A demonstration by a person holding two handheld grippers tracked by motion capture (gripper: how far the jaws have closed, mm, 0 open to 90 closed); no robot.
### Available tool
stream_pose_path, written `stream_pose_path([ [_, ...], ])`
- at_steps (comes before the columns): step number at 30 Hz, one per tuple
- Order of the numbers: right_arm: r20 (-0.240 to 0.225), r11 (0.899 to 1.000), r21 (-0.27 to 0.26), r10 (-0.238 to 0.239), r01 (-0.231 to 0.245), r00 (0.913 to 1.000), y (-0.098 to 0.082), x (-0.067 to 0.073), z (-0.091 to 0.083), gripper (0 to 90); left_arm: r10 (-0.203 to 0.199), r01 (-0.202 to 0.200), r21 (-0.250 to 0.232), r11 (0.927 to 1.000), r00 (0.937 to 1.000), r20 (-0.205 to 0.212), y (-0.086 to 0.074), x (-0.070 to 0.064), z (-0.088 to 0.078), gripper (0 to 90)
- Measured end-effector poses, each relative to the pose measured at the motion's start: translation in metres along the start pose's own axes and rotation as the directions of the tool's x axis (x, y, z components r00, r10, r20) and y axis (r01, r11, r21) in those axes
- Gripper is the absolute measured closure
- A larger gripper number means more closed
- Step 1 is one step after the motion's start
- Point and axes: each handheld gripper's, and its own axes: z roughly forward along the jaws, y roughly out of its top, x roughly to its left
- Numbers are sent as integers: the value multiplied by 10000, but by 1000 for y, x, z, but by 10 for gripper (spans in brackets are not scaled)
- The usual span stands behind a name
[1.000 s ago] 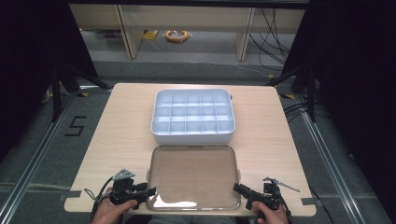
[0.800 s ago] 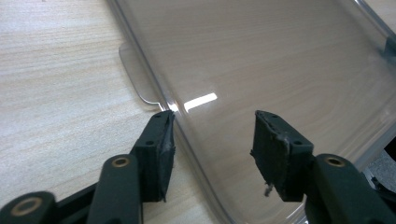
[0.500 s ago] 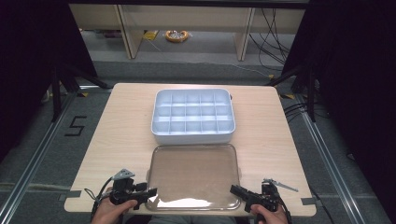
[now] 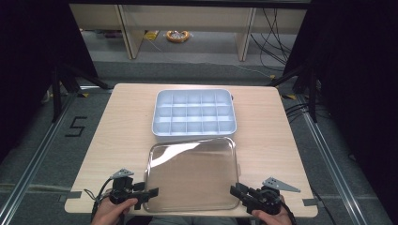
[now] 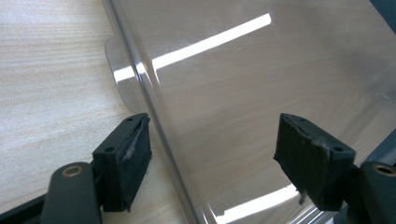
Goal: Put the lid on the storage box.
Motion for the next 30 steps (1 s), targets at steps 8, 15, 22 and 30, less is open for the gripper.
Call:
stream_pose_path([
  [8,-440,9998,-113,-191,186,9988,1,1,1,624,-257,256,-42,9997,9996,-82,1,2,-2,232],
  [15,-476,9988,-156,-475,468,9977,2,1,0,624,-428,424,-172,9990,9988,-251,1,3,-2,216],
  [22,-559,9988,-49,-493,491,9972,1,0,0,630,-632,631,-141,9979,9980,-72,0,5,-3,336],
  [30,-242,9989,114,-453,456,9987,-1,-4,2,647,-223,192,-720,9972,9989,-422,-1,7,-11,521],
])
